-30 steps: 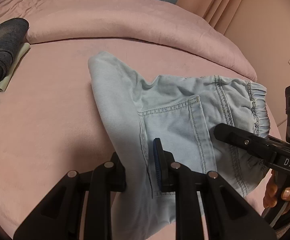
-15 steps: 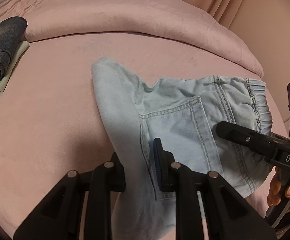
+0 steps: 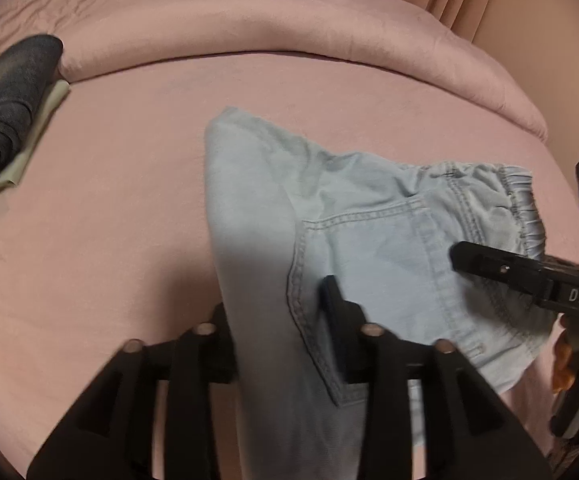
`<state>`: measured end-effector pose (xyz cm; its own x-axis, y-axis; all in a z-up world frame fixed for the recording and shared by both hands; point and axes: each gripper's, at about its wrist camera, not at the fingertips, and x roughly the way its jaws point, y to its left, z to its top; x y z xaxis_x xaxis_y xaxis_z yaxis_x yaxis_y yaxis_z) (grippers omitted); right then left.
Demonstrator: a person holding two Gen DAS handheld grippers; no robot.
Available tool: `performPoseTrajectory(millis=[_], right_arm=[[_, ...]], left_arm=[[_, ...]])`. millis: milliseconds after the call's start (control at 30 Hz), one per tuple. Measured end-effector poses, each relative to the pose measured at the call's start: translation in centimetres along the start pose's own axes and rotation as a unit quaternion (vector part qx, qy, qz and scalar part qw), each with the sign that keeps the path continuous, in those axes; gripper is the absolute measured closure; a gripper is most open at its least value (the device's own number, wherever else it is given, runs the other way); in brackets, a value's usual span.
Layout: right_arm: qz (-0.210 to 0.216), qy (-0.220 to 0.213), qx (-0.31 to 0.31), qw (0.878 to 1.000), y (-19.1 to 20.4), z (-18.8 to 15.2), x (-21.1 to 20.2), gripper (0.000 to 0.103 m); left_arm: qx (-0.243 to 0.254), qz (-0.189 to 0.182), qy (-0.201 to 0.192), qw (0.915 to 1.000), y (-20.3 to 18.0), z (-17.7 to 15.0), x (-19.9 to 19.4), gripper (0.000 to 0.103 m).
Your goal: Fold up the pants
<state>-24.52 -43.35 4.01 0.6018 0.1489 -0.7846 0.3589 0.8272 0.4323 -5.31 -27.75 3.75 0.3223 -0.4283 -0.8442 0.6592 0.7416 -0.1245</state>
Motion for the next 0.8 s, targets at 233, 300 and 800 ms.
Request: performPoseTrajectory(millis=[233,300,800], right_arm=[[-0.02,-0.003,-0.017,1.0,-0.5,-0.2,-0.7,0.04],[-0.021,-0.005,-0.018,1.0,-0.6,-0.2,-1.0,0.039],[-0.069,-0.014,-0.029,0.997,0.0,-0.8,-0.6,0.039]], left_arm=[[0.0,0.022,-0.002,0.9998,1.0,-0.3,-0.1,0.038],[0.001,0.024,-0.003,0.9997,1.1,-0.4,-0.3,0.037],[0.019,0.053,-0.005,0.9984,1.5,-1.9,-0.7,0.033]])
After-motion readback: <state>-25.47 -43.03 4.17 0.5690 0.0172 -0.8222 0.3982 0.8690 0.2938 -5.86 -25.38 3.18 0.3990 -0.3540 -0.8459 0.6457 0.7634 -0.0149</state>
